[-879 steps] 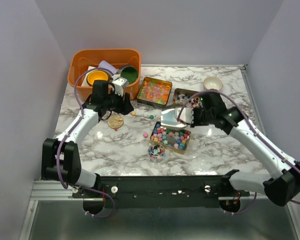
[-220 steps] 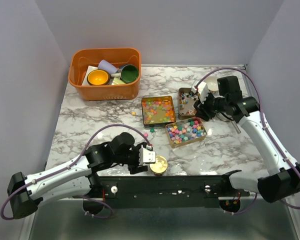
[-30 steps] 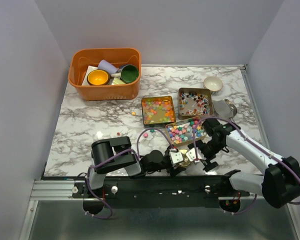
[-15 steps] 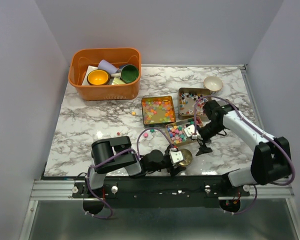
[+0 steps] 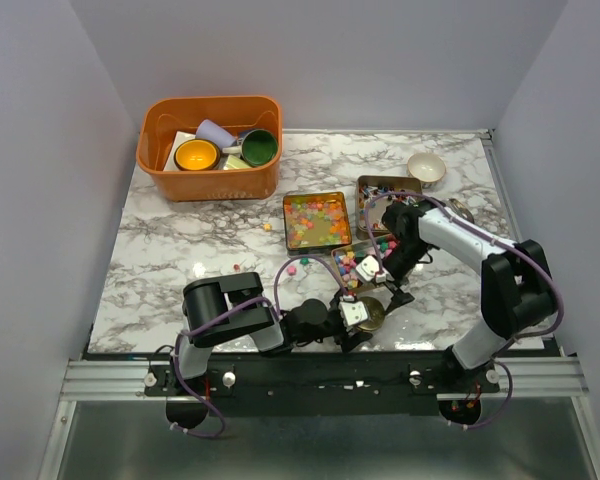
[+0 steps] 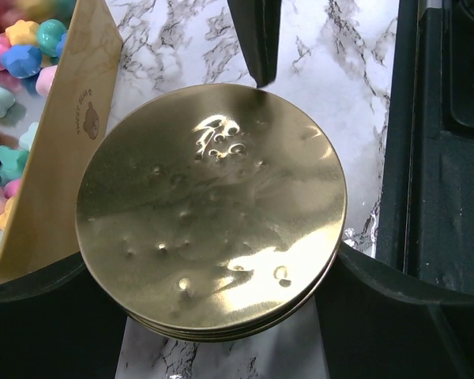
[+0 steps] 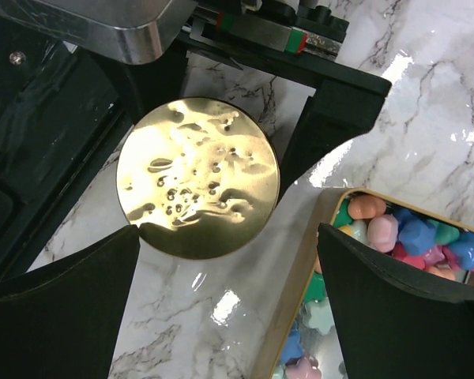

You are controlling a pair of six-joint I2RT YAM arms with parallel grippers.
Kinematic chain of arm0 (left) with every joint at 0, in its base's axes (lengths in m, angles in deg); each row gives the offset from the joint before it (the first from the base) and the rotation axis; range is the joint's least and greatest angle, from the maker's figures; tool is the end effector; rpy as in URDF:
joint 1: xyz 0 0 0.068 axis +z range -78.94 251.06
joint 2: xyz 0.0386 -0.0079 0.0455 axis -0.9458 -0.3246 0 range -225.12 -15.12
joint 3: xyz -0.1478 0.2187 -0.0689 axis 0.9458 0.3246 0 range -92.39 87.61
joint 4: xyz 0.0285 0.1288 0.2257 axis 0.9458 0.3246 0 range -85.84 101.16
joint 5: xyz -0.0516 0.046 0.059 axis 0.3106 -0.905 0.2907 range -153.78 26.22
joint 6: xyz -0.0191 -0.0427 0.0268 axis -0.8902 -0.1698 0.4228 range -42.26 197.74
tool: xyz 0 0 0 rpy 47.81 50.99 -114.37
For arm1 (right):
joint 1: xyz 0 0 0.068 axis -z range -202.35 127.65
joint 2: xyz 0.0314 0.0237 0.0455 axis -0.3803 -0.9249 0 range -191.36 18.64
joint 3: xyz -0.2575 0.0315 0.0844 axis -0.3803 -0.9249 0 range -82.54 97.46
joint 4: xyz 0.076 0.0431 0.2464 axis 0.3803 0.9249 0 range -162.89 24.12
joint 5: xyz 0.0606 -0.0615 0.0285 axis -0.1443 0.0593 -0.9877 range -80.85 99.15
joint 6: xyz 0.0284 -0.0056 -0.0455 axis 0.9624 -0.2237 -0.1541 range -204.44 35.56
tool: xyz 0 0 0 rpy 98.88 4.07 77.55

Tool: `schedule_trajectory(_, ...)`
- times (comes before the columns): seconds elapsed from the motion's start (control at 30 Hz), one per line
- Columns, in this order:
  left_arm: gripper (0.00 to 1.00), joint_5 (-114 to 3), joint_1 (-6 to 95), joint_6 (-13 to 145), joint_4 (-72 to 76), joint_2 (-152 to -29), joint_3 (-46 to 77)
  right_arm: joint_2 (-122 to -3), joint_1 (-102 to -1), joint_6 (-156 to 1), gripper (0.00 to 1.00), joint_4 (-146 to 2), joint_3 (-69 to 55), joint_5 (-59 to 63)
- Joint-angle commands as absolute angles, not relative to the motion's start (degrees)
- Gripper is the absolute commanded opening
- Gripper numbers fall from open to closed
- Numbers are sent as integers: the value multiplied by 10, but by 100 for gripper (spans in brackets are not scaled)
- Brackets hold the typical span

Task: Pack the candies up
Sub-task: Screw the bottle lid onto the packing bottle.

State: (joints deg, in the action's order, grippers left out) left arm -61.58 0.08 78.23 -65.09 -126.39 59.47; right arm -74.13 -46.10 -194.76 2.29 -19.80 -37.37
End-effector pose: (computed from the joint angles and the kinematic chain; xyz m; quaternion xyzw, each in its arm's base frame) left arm 0.1001 -0.2945 0.0973 0.4694 0.6320 -0.3681 0.4947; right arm 0.2177 0.1239 0.2114 -0.8181 0.4034 0.3683 0.1799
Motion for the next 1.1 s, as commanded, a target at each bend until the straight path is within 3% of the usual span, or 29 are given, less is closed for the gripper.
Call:
schedule_trajectory(0.0,0,-657,8,799,-541,-1296,605,-761,-480,-1978,100,80,-196,-366)
schedule_trajectory(0.7,0,-680,27,779,-503,-1307,591,-650,-490,-1922,100,26,-343,-293)
schedule_trajectory(1.07,0,-689,34,755,-478,-1321,578,-567,-433,-1857,99,23,-375,-230)
